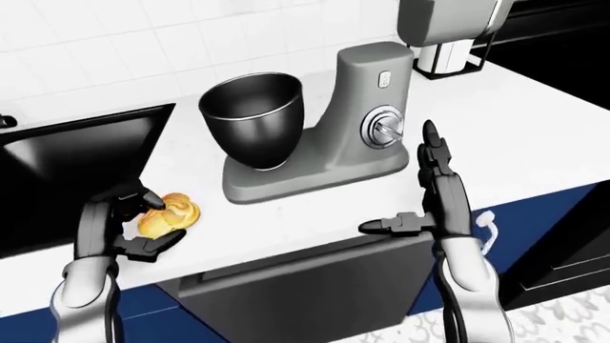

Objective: Place the bread in the stand mixer bowl.

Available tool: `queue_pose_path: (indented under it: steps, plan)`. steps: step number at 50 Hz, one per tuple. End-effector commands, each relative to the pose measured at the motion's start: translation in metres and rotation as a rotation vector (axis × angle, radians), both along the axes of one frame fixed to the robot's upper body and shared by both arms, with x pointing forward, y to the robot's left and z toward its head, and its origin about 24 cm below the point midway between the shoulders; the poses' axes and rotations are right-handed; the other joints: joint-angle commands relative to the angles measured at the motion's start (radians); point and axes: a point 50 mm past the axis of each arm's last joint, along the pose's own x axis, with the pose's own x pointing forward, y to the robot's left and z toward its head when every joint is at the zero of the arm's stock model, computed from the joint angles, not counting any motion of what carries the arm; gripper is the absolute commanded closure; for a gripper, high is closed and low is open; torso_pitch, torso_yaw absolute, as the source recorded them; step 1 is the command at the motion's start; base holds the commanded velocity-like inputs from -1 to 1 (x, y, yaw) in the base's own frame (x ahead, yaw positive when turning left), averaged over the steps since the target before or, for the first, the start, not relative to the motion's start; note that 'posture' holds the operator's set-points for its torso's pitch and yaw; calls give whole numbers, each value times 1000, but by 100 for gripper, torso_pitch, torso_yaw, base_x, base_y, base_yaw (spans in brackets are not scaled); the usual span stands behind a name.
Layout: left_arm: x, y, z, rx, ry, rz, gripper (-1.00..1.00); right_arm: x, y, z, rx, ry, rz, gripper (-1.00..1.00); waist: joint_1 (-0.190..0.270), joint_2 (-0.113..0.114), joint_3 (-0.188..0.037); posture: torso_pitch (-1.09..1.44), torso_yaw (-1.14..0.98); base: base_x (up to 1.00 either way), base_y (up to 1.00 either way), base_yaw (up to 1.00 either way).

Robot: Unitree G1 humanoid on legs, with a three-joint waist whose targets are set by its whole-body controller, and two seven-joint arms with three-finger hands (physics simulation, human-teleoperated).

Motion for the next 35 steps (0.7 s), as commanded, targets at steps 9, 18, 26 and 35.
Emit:
queue_pose_path:
  steps: [9, 18, 26, 35]
  plan:
    - [-8, 1, -18, -89, 195, 11, 100, -3, 1, 16, -7, -87, 1, -100, -8, -24, 15, 0, 0, 0, 0, 0]
    - [-16, 9, 36, -44, 54, 61, 100, -5, 0, 18, -13, -89, -12, -100, -12, -42, 29, 0, 0, 0, 0, 0]
    - [-19, 11, 67, -31, -16, 68, 100, -8, -2, 22, -23, -107, -19, -100, -9, -62, 42, 0, 0, 0, 0, 0]
    - [-19, 6, 85, -27, -51, 54, 100, -14, -5, 29, -31, -132, -33, -100, -2, -76, 48, 0, 0, 0, 0, 0]
